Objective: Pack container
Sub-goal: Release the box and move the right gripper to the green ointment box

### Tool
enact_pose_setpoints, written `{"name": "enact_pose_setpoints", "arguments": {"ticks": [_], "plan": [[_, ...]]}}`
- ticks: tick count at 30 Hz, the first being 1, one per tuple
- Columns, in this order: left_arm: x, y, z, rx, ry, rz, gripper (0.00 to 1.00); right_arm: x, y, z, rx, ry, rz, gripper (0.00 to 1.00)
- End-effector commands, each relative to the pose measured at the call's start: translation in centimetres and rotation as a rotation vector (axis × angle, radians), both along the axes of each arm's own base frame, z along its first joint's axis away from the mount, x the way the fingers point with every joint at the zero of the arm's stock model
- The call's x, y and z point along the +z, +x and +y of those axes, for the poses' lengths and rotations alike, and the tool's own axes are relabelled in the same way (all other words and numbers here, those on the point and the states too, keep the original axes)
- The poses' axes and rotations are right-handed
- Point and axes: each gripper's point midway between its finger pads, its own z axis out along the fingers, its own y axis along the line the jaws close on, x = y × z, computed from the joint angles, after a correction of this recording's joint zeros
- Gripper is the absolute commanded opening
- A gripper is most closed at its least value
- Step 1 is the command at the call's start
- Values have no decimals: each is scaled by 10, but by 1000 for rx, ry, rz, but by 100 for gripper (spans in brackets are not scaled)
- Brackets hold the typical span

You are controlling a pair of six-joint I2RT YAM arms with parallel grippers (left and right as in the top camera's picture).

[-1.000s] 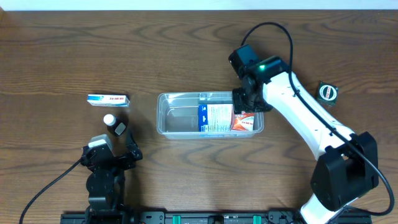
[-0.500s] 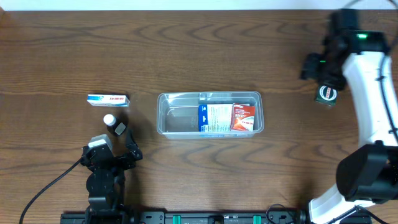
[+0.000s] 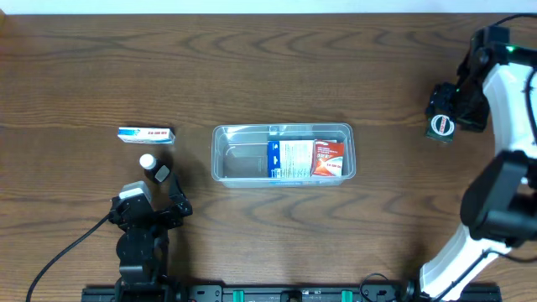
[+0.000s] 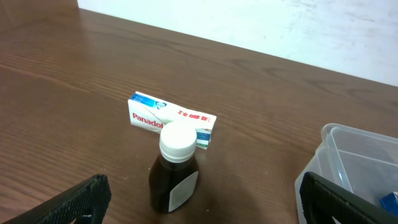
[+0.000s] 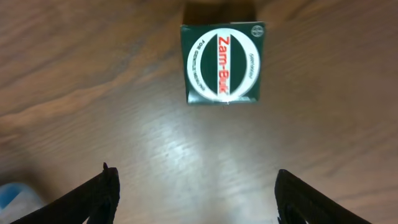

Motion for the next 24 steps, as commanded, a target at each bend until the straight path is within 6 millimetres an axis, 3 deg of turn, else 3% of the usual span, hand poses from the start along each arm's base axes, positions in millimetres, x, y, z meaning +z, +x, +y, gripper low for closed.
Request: {"name": "enact_pose_setpoints", "arguments": {"ticks": [1,7,10,24], "plan": [[-13,-2,1,7,-1,38,98,-21,-4,-12,-11,2,48,80],[-13,-2,1,7,-1,38,98,-32,2,-26,-38,-4,35,87],[-13,-2,1,7,-1,38,98,-33,10,-33,-34,-21,4,84],[-13,-2,1,7,-1,38,98,-66,20,-30,27,-18,28,84]]}}
